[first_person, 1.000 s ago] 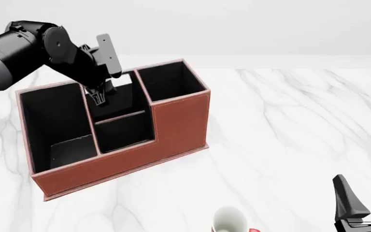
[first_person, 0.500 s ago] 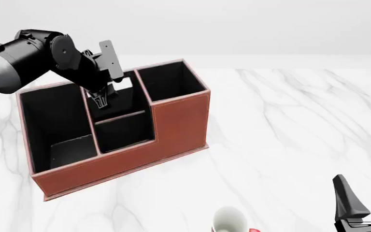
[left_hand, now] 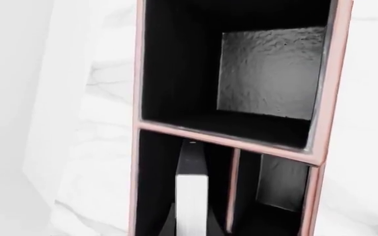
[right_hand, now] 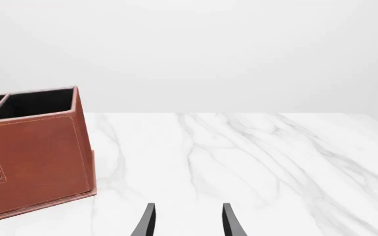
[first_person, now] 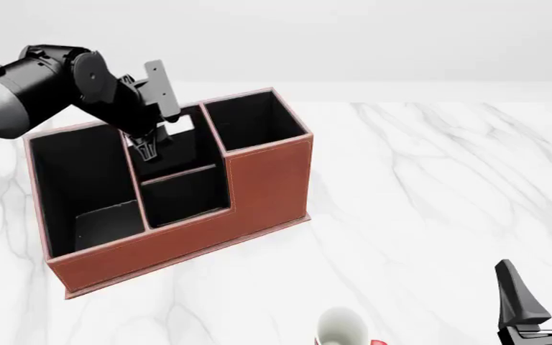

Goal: Pick up the book and place it in the front compartment of the caddy.

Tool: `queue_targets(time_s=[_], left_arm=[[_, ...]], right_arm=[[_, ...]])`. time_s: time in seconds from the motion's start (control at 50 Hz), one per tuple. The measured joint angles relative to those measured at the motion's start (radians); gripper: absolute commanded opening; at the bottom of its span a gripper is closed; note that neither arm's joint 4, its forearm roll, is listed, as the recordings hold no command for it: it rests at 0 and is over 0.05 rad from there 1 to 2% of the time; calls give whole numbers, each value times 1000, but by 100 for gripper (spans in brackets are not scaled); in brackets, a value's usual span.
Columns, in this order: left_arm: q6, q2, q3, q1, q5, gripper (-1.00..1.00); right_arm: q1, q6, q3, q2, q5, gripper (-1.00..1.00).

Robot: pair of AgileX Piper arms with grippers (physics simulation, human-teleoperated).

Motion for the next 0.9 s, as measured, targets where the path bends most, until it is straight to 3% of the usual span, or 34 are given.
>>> queue_targets(time_s=[0.54, 0.56, 0.9], left_arm=[[4, 34, -48, 10, 39, -100], [4, 36, -51, 10, 41, 100], [7, 112, -91, 42, 18, 100]], right_arm=[[0, 0, 0, 0, 0, 100], [0, 0, 0, 0, 0, 100], [0, 0, 0, 0, 0, 100]])
